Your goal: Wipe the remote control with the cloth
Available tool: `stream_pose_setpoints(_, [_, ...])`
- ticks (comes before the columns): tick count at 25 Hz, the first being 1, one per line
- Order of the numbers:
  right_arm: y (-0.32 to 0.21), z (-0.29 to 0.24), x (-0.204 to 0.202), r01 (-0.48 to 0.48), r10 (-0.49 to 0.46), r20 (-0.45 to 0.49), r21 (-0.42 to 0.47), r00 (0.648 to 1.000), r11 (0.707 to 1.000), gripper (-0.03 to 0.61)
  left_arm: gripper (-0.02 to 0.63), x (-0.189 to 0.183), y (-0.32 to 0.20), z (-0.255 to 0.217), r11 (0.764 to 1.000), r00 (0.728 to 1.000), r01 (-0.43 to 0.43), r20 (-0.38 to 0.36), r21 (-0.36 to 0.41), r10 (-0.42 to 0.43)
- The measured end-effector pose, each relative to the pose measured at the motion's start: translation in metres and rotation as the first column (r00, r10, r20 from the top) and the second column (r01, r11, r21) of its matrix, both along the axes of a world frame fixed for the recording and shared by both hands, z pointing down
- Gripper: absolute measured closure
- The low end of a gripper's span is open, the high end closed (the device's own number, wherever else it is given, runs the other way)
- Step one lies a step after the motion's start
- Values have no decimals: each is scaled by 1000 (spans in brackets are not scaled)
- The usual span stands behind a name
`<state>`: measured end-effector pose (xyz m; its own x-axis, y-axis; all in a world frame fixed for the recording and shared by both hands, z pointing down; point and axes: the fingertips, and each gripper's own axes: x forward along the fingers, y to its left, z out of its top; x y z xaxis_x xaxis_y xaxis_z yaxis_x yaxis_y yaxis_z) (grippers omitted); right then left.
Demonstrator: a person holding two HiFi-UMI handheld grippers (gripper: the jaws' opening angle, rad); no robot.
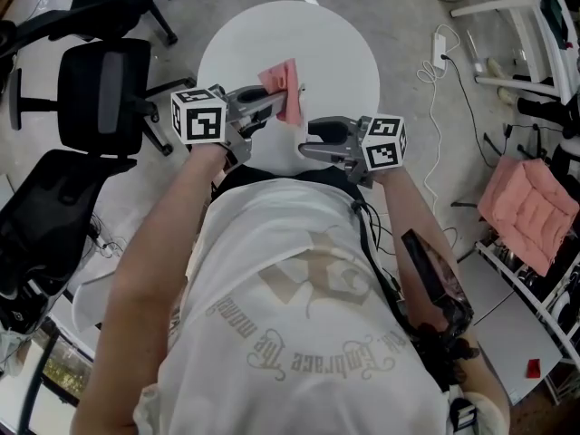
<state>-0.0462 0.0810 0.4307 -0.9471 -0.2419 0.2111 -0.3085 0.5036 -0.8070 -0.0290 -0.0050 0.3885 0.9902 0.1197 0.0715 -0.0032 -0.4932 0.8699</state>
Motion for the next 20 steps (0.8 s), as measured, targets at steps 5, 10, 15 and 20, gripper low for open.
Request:
stream_pose_setpoints(5, [-3,26,6,24,-29,-104,-50,994,998,348,594,-15,-25,9,994,994,106,30,-4,-106])
stream_pose_setpoints(10, [-6,58,13,49,-73,-198,-126,977,991,348,594,-41,-29,30,982,979,186,84,-23,-184])
stream_pose_setpoints(15, [-24,93,35,-4,-65,-373,-182,925,983,348,594,-64,-20,43,966,962,251,120,-57,-243])
stream_pose_setpoints(20, [-50,125,71,-47,-81,-585,-199,807,979,348,594,-75,-15,55,953,949,294,142,-76,-282])
